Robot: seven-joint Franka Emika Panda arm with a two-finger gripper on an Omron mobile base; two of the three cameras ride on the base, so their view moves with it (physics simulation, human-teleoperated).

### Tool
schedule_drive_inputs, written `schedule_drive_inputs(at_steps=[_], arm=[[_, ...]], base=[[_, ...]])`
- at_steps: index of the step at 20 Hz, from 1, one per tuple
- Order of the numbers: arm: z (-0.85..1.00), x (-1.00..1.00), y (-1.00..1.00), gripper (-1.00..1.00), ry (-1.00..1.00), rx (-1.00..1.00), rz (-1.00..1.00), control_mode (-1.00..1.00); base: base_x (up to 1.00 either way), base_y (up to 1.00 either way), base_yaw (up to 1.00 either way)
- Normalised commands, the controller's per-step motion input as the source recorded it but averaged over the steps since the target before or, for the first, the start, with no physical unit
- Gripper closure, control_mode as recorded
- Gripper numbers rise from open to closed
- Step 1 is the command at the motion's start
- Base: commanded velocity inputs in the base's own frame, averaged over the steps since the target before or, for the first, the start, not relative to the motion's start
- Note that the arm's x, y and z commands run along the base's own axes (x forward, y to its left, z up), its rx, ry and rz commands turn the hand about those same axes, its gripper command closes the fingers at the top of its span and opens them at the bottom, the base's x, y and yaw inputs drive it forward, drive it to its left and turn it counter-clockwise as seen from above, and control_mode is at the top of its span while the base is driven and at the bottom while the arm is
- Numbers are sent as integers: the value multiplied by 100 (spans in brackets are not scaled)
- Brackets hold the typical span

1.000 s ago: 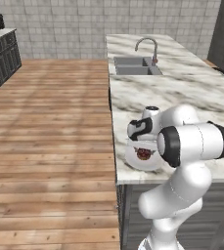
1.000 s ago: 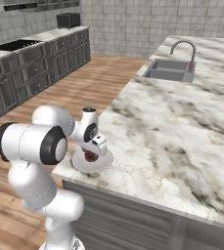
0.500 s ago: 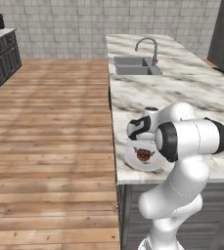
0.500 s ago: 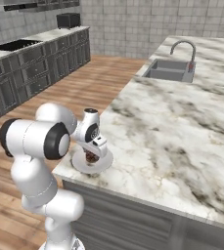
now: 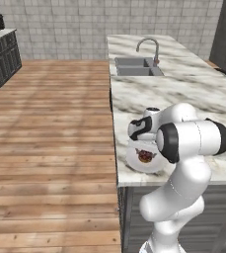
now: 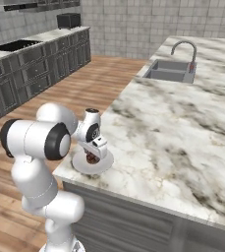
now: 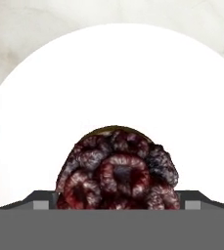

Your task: Take the baked cake out of the oven and place it on the plate for cooling. Then close the oven door.

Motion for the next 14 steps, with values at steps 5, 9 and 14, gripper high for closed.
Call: schedule_drive_inputs(at_steps=[5, 9, 14], arm=[[5, -8, -1, -100, 0, 0, -7, -100], [17, -1, 0, -100, 0, 0, -1, -100], [25, 0, 0, -100, 0, 0, 0, -100]], base=[[0, 0, 0], [0, 0, 0], [0, 0, 0]])
